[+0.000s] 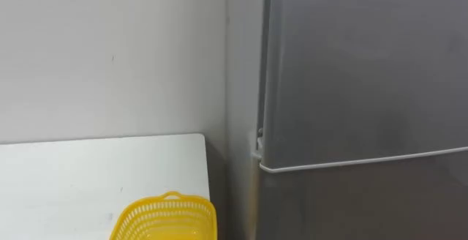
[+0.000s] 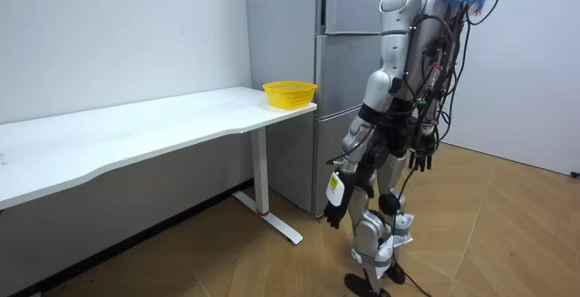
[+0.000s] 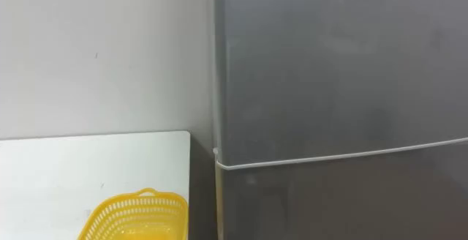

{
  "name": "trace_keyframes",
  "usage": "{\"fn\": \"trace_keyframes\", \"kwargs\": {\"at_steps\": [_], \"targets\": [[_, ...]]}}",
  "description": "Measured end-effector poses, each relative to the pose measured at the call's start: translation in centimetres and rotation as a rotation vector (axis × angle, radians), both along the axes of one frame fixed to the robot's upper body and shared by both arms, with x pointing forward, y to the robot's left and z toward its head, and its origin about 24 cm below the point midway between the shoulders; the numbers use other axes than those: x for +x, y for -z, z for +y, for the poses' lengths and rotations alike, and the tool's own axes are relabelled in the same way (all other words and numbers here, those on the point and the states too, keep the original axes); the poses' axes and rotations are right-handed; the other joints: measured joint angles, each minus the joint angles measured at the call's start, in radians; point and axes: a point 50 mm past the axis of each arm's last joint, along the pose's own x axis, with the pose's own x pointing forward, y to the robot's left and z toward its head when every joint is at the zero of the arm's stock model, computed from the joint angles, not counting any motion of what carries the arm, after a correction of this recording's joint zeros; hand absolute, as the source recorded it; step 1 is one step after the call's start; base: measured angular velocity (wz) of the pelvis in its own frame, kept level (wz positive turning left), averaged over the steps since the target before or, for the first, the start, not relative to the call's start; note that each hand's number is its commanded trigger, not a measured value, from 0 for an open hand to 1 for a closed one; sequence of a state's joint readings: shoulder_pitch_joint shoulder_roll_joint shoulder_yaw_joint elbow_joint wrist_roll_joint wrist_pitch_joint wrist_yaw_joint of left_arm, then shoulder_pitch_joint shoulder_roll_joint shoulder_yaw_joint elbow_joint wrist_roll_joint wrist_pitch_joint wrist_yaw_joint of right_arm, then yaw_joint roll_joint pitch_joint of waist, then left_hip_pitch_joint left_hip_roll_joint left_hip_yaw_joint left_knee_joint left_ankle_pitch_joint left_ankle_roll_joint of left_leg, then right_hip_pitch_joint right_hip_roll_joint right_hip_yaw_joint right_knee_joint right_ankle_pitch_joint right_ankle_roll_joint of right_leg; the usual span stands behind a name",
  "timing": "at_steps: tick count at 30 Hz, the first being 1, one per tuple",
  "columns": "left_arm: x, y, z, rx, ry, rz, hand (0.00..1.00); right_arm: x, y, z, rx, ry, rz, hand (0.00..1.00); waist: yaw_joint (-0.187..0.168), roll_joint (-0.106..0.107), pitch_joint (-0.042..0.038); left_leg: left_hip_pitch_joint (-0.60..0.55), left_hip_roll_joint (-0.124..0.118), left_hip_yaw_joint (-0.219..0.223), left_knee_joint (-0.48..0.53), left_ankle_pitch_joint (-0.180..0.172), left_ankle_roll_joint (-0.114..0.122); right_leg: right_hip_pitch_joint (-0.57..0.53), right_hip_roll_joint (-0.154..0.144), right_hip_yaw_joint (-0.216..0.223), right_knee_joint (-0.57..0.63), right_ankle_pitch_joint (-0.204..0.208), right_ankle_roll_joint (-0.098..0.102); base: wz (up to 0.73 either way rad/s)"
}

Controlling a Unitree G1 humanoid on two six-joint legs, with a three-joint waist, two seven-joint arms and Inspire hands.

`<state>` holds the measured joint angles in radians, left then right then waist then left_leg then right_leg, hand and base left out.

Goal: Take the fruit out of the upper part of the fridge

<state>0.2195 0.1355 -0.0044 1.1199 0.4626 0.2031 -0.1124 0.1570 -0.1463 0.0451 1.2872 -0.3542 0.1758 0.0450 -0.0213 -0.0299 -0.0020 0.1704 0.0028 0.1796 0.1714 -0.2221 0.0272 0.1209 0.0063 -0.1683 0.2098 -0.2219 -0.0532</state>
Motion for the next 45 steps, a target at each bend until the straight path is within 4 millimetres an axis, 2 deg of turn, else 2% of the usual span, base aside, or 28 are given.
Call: {"fn": "trace_keyframes", "kwargs": {"at_steps": [21,26,32,38,40,45], "targets": [[0.0,0.0,0.2,0.028,-0.025,-0.006,0.00,0.1,0.0,-0.1,-0.018,0.001,-0.012,0.00,-0.001,0.015,0.0002,0.006,0.001,-0.002,-0.009,-0.006,0.002,0.000,0.002,0.000,0.008,0.000,0.000,0.00],[-0.1,0.0,0.2,0.050,-0.136,-0.041,0.00,0.0,0.0,0.0,-0.018,0.028,-0.015,0.00,-0.001,0.023,-0.0002,0.006,0.001,-0.003,-0.009,-0.006,0.002,0.001,0.002,0.000,0.010,0.000,0.000,0.00],[-0.6,-0.2,0.8,0.099,-0.349,-0.089,0.00,0.0,0.0,-0.1,-0.011,0.072,-0.021,0.00,-0.002,0.029,-0.0010,-0.004,-0.001,-0.021,-0.003,-0.011,0.002,0.001,-0.002,-0.018,0.009,-0.001,0.000,0.06],[-0.7,-0.5,2.0,0.192,-0.712,-0.189,0.00,0.7,-0.1,-0.4,-0.024,0.088,-0.043,0.00,0.004,0.027,-0.0004,-0.006,-0.001,-0.021,0.010,-0.010,0.002,0.001,-0.004,-0.025,0.009,-0.001,-0.001,0.00],[-0.2,-0.7,2.5,0.234,-0.897,-0.254,0.00,1.0,-0.1,-0.4,-0.029,0.093,-0.055,0.00,0.006,0.027,-0.0004,-0.006,-0.001,-0.022,0.011,-0.010,0.002,0.002,-0.004,-0.025,0.009,-0.001,-0.001,0.00],[1.4,-1.6,4.0,0.324,-1.170,-0.404,0.00,0.3,-0.2,-0.8,-0.057,0.145,-0.064,0.00,0.025,0.029,-0.0009,-0.002,0.000,-0.022,-0.001,-0.010,0.002,0.003,-0.003,-0.024,0.010,-0.001,-0.001,0.00]]}}
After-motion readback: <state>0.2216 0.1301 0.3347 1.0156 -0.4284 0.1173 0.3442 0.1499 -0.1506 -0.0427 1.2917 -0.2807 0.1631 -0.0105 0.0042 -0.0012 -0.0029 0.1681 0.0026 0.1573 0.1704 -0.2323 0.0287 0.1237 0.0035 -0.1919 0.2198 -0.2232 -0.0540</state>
